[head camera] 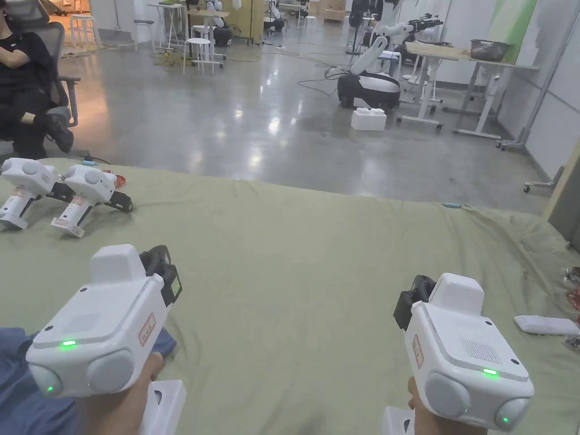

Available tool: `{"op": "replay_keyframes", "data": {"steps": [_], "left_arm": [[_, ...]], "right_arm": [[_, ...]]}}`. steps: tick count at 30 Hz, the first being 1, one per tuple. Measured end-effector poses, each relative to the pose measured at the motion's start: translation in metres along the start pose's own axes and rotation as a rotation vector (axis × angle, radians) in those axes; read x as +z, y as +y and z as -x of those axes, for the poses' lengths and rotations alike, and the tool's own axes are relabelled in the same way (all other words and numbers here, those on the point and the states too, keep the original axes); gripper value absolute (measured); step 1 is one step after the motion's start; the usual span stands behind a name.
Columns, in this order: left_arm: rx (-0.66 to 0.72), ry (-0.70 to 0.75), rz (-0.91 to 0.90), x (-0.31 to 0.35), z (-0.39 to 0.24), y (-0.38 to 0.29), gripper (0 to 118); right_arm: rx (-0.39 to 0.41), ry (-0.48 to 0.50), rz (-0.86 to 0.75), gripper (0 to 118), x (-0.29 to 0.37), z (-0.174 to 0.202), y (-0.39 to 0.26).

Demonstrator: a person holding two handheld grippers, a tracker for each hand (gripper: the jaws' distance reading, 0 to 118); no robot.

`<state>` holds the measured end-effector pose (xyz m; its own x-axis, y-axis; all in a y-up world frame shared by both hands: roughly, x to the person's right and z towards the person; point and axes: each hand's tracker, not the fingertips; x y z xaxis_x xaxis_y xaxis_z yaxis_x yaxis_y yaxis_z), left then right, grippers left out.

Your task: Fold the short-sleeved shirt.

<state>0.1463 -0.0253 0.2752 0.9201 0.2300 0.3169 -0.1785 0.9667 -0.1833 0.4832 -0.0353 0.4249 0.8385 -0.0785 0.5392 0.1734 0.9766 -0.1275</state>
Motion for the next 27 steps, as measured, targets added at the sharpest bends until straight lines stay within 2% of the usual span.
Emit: {"op": "replay_keyframes", "data": {"steps": [7, 14, 20, 24, 25, 26, 27], "left_arm": [[-0.041, 0.044, 0.183, 0.012, 0.050, 0.007, 0], [-0.053, 0.240, 0.398, 0.036, 0.179, 0.002, 0], [-0.061, 0.266, 0.669, 0.043, 0.265, -0.018, 0], [0.002, 0.221, 0.777, 0.032, 0.294, -0.042, 14], [0.008, 0.226, 0.791, 0.029, 0.297, -0.047, 30], [0.012, 0.224, 0.782, 0.024, 0.296, -0.054, 51], [0.019, 0.222, 0.784, 0.018, 0.295, -0.060, 77]], "right_arm": [[0.054, 0.045, 0.037, 2, -0.005, 0.015, -0.005], [0.100, 0.114, 0.089, 2, -0.010, 0.042, -0.024], [0.141, 0.148, 0.139, 2, -0.016, 0.066, -0.041], [0.176, 0.167, 0.166, 2, -0.019, 0.081, -0.053], [0.178, 0.170, 0.171, 2, -0.019, 0.083, -0.055], [0.182, 0.174, 0.179, 2, -0.020, 0.086, -0.057], [0.187, 0.177, 0.187, 2, -0.020, 0.088, -0.059]]}}
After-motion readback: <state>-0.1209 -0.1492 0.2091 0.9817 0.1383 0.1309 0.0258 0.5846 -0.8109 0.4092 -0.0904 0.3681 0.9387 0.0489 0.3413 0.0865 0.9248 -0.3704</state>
